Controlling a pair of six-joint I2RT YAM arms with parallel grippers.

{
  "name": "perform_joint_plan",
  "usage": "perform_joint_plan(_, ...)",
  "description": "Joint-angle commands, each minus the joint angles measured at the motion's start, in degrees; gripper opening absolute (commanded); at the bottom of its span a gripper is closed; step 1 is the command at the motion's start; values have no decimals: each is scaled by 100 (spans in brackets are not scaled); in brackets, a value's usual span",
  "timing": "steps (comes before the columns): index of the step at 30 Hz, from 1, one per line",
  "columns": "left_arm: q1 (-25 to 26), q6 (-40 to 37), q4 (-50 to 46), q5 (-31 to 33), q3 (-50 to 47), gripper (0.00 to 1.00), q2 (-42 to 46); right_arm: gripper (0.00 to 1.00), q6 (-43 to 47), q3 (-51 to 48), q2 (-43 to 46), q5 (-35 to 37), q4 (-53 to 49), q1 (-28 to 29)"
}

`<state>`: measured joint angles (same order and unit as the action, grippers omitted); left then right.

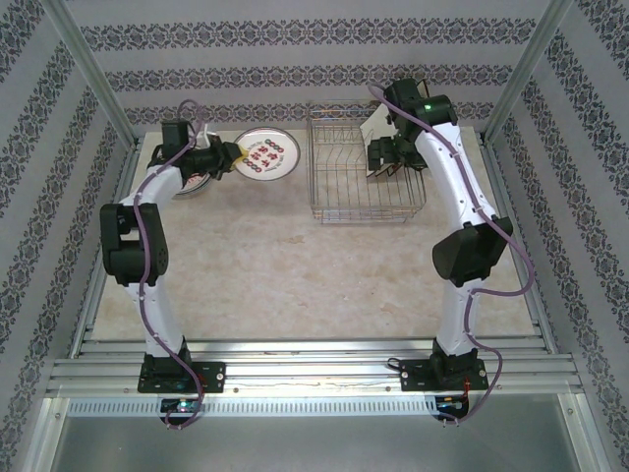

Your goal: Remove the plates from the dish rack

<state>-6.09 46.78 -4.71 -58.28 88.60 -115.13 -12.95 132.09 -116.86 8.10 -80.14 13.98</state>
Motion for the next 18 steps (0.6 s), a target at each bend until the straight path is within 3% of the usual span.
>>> perform_joint_plan(1,-410,-151,-37,250,-221,0,503,98,221,-254,30,263,-252,-98)
perform_joint_plan(10,-1232,530,1241,852,-1246,0,693,98,266,-711,149,-57,101,-246)
perform_joint_plan(18,-1700,1240,2105,1857,-1755,0,514,98,310,-790,124,-139,151,-366)
